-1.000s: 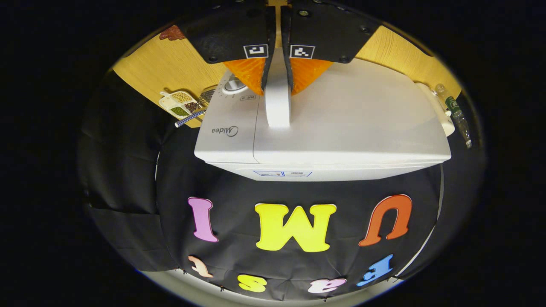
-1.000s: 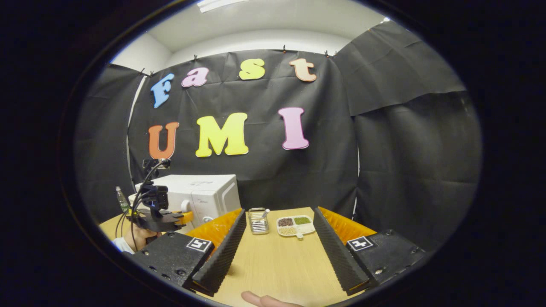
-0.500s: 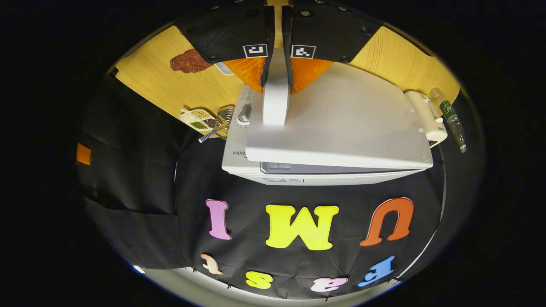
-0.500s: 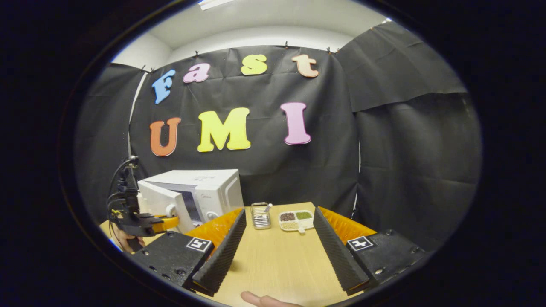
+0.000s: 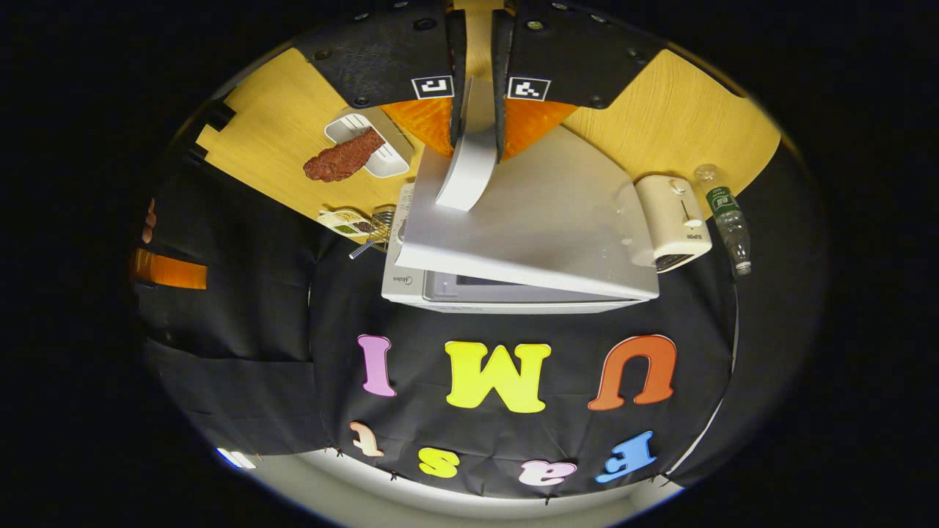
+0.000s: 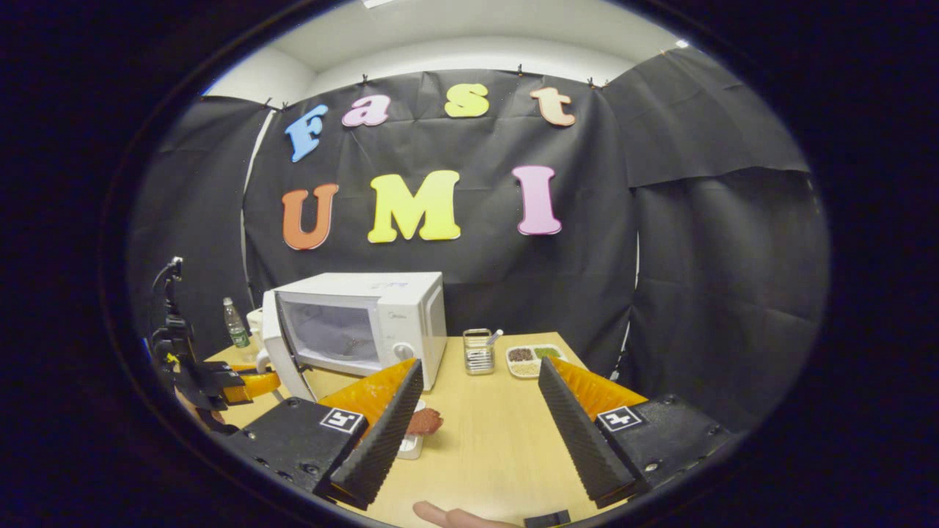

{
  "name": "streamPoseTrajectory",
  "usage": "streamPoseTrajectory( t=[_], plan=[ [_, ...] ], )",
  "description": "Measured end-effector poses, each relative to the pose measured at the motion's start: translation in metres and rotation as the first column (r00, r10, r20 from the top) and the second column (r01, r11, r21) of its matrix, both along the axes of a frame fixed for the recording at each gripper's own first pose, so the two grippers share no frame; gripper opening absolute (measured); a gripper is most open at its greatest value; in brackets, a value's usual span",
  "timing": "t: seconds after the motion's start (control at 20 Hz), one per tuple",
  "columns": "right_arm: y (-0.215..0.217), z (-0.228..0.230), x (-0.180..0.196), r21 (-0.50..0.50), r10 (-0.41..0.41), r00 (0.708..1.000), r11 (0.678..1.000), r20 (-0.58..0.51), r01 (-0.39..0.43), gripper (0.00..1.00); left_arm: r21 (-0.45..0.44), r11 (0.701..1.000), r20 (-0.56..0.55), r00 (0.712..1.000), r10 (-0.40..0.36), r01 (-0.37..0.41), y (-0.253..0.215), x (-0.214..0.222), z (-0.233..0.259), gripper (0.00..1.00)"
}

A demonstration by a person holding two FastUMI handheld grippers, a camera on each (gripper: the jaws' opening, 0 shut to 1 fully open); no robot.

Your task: Open the microwave oven with the left hand, put the food in, and close the microwave oven.

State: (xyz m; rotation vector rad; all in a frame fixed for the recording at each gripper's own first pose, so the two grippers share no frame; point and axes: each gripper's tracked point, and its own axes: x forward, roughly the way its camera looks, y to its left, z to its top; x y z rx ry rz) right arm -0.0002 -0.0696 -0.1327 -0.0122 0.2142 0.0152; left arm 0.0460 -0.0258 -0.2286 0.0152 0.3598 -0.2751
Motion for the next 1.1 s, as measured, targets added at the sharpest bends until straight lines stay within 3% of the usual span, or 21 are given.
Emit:
streamPoseTrajectory(
  t=[0.15, 0.2, 0.4, 0.45, 0.5, 0.55, 0.6, 0.65, 0.7, 0.75, 0.8, 0.85, 0.9, 1.1],
  plan=[
    [0.013, -0.007, -0.009, 0.002, 0.007, 1.000, 1.000, -0.018, -0.007, 0.91, -0.005, 0.999, 0.017, 0.999, 0.037, -0.037, 0.036, -0.023, 0.004, 0.12],
    [0.018, -0.009, -0.013, 0.008, 0.012, 1.000, 1.000, -0.023, -0.012, 1.00, -0.009, 0.998, 0.024, 0.998, 0.058, -0.058, 0.050, -0.028, 0.006, 0.12],
    [0.035, -0.018, -0.026, 0.009, 0.051, 0.998, 0.999, -0.027, -0.051, 1.00, 0.004, 0.993, 0.023, 0.993, 0.115, -0.115, 0.102, -0.050, 0.007, 0.12],
    [0.038, -0.019, -0.029, 0.006, 0.060, 0.998, 0.998, -0.026, -0.060, 0.90, 0.002, 0.992, 0.015, 0.992, 0.128, -0.128, 0.115, -0.053, 0.004, 0.19],
    [0.041, -0.021, -0.031, 0.000, 0.066, 0.997, 0.998, -0.028, -0.066, 1.00, -0.010, 0.991, 0.010, 0.991, 0.137, -0.137, 0.126, -0.059, 0.005, 0.20],
    [0.042, -0.021, -0.031, -0.007, 0.070, 0.997, 0.997, -0.031, -0.070, 0.91, -0.022, 0.989, -0.005, 0.989, 0.148, -0.149, 0.137, -0.062, 0.004, 0.19],
    [0.044, -0.022, -0.030, -0.009, 0.076, 0.997, 0.997, -0.030, -0.076, 0.90, -0.024, 0.985, -0.015, 0.985, 0.169, -0.170, 0.149, -0.066, 0.004, 0.34],
    [0.048, -0.023, -0.029, -0.011, 0.086, 0.996, 0.996, -0.030, -0.087, 1.00, -0.019, 0.979, -0.017, 0.980, 0.201, -0.201, 0.163, -0.070, 0.004, 0.48],
    [0.053, -0.026, -0.028, -0.012, 0.101, 0.994, 0.995, -0.035, -0.101, 0.91, -0.019, 0.975, -0.013, 0.975, 0.222, -0.223, 0.175, -0.074, 0.006, 0.47],
    [0.057, -0.029, -0.026, -0.008, 0.116, 0.992, 0.993, -0.041, -0.117, 1.00, -0.020, 0.969, -0.009, 0.970, 0.245, -0.245, 0.186, -0.078, 0.006, 0.60],
    [0.063, -0.034, -0.023, -0.004, 0.136, 0.989, 0.991, -0.049, -0.136, 1.00, -0.025, 0.964, -0.002, 0.965, 0.264, -0.264, 0.195, -0.081, 0.008, 0.84],
    [0.067, -0.036, -0.020, -0.006, 0.149, 0.988, 0.989, -0.051, -0.149, 0.91, -0.036, 0.959, 0.010, 0.960, 0.281, -0.281, 0.203, -0.090, 0.014, 0.96],
    [0.068, -0.038, -0.017, -0.011, 0.153, 0.987, 0.988, -0.053, -0.154, 1.00, -0.041, 0.950, 0.011, 0.951, 0.311, -0.310, 0.214, -0.093, 0.017, 0.95],
    [0.073, -0.048, -0.001, -0.030, 0.177, 0.981, 0.983, -0.081, -0.180, 1.00, -0.024, 0.921, 0.045, 0.920, 0.389, -0.388, 0.237, -0.113, 0.043, 0.94]
  ],
)
